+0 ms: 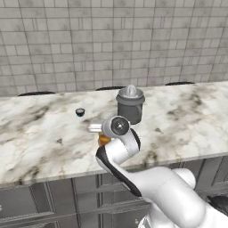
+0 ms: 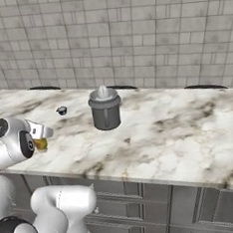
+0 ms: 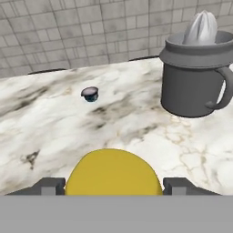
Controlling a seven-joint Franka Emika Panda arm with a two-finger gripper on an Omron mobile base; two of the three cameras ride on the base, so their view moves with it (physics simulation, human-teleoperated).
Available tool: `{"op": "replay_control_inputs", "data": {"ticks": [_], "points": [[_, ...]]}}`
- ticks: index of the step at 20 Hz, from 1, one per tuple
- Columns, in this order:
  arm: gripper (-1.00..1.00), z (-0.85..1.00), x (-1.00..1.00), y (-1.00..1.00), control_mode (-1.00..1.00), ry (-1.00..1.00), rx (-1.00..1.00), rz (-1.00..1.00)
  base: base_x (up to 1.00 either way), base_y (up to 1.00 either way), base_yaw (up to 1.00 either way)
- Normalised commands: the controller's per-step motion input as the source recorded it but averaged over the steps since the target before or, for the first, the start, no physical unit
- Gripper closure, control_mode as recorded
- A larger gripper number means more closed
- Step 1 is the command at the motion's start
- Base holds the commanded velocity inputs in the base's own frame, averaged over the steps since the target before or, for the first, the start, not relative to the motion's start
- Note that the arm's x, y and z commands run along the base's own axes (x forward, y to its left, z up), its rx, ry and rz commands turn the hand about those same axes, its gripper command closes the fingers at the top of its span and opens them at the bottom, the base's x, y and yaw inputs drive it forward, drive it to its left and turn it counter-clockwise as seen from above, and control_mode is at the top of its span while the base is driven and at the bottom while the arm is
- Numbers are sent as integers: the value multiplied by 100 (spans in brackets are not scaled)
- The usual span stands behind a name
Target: Move the syrup bottle and mustard from the cabinet to the dining counter.
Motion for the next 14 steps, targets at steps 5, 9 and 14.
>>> {"op": "replay_control_inputs", "data": {"ticks": [5,9,14], "points": [[100,-27,26,13,-100,0,0,-4,0,0,0],[100,-26,29,12,-100,0,0,-4,0,0,0],[100,-23,29,11,-100,0,0,-5,0,0,0]]}}
